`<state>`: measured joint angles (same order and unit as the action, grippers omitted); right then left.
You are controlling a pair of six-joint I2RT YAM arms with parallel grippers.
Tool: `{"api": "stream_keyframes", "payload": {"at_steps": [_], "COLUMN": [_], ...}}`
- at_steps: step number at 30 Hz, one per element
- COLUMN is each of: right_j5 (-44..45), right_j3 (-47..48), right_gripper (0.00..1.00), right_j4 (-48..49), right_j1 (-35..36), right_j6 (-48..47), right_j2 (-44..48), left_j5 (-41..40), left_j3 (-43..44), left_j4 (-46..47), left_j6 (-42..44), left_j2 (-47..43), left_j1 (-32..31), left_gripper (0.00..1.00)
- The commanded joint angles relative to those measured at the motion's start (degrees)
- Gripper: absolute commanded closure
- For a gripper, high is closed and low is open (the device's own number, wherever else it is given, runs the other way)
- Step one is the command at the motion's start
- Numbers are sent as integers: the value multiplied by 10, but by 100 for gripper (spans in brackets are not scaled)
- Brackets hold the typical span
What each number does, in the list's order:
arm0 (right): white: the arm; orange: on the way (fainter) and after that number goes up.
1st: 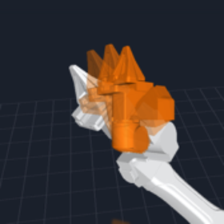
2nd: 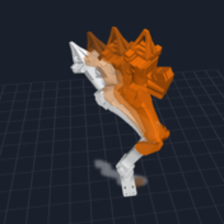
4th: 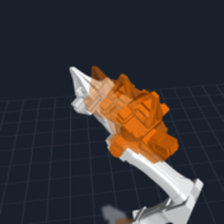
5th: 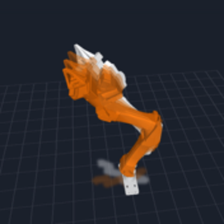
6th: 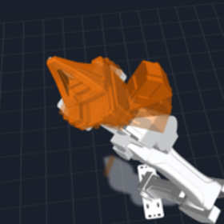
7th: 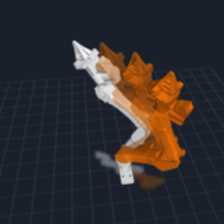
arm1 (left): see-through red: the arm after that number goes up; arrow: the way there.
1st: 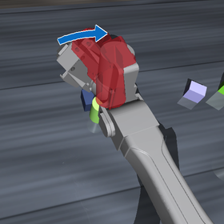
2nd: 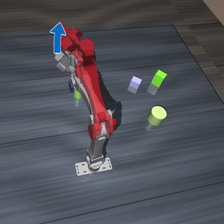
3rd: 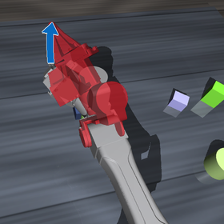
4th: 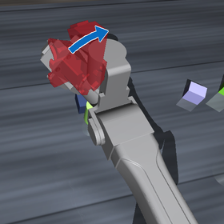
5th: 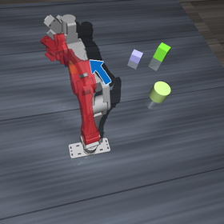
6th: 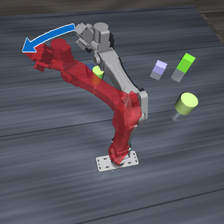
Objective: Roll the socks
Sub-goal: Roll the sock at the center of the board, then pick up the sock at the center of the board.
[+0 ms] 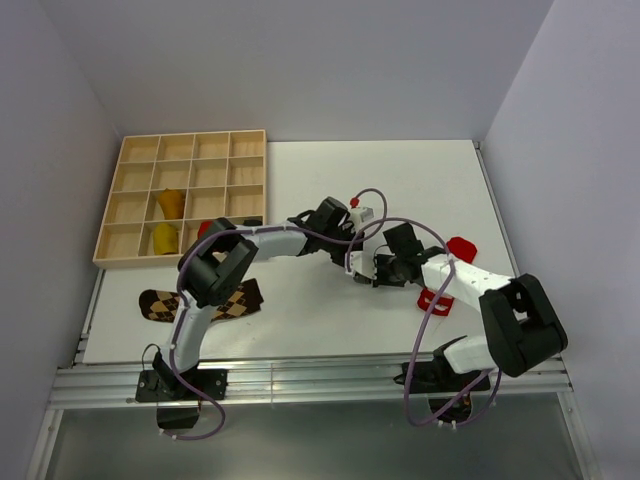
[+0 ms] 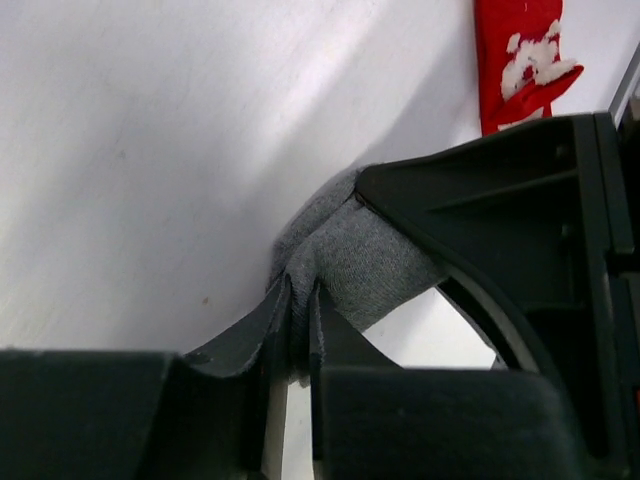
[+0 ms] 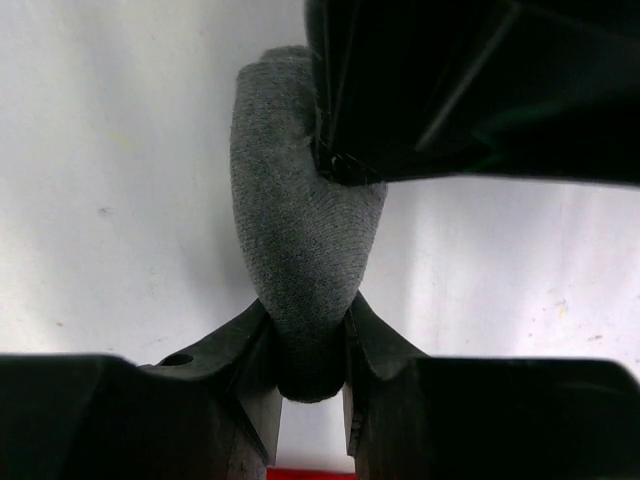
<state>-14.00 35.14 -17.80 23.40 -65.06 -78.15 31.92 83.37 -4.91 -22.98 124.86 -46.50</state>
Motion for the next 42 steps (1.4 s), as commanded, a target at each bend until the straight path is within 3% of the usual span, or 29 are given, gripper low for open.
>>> {"api": "stream_keyframes", "payload": {"at_steps": [1,10,19,23,25,27,42], "right_j5": [-28,-50,-51,-66,-73,-85,-105], "right_j3": [30,63,81,117,133,159,238], "right_gripper": [86,87,87,87,87,87,87], "right_j4": [-11,-58,-88,-140,-162,-197,-311], "right_j1": [3,0,-10,-16,-22,-26,-45], "right_j6": [20,32,27,20,13,8,-17], "right_j2": [-11,-44,-70,-96,-116,-138,-220], "left_j5": [-19,-54,-237,-340,-409,-429,-599], "left_j3": [-66,-158,-346,-421,-415,-393,-262], "left_j4": [-42,62,242,303,286,272,234], "left_j6": [-4,-36,-64,-17,13,45,224], "left_j2": [-2,-96,-265,-337,-350,-338,-189], "left_j1": [7,24,25,-1,-47,-84,-232], "left_gripper": [83,66,55,53,51,50,38]}}
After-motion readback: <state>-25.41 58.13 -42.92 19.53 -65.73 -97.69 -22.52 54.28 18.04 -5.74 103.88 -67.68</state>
